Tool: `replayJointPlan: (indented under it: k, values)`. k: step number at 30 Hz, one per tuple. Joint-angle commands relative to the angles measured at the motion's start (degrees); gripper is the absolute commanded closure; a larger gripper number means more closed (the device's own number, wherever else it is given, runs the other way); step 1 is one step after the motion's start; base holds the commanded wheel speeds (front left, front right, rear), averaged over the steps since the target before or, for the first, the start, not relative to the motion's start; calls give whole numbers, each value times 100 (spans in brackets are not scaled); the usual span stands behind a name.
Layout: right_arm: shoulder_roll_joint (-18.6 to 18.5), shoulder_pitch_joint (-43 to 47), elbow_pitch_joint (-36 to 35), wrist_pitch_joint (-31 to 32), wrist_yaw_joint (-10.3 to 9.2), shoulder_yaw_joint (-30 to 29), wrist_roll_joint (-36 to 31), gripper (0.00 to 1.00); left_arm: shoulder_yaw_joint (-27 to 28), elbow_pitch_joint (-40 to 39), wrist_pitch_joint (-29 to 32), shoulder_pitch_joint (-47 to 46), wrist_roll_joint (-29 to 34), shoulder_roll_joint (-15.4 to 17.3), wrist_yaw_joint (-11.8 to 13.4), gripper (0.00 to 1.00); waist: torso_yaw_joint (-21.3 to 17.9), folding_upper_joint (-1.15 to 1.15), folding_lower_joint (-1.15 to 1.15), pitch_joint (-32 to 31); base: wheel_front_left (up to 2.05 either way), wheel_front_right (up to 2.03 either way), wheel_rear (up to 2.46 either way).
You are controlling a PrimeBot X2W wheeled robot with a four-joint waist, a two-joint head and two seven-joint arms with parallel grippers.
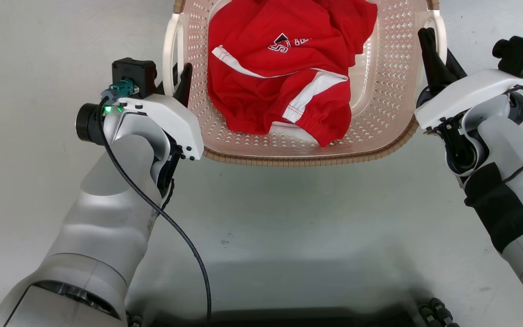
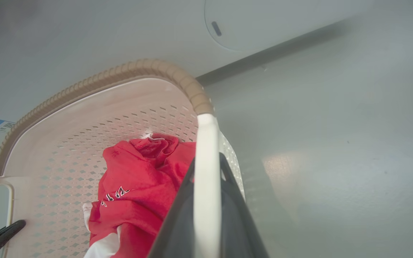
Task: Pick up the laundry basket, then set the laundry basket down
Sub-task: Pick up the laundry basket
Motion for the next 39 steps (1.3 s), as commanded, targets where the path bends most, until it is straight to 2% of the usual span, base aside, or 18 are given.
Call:
replayJointPlan:
  k: [1, 14, 24, 31, 39]
  values:
    - [-114, 179, 104, -32, -32, -27, 22, 100, 44, 100, -18, 133, -27, 313, -10, 100, -2, 0, 0, -10, 0, 0, 0]
    - [-99, -1, 647, -32, -32, 187, -92, 100, 104, 330, 40, 187, -309, 281, 69, 100, 21, 0, 0, -191, 0, 0, 0]
    - [-97, -120, 1054, 4, -32, 776, 47, 100, 86, 367, 251, 384, -433, 233, 73, 100, 49, 0, 0, -522, 0, 0, 0]
    - [-97, -219, 1281, 238, -32, 1187, 233, 100, 74, 375, 470, 617, -522, 223, 86, 100, 74, 0, 0, -838, 0, 0, 0]
    - [-96, -40, 1470, 431, -32, 1639, 457, 100, 46, 377, 703, 1094, -614, 275, 110, 100, 132, 0, 0, -1503, 0, 0, 0]
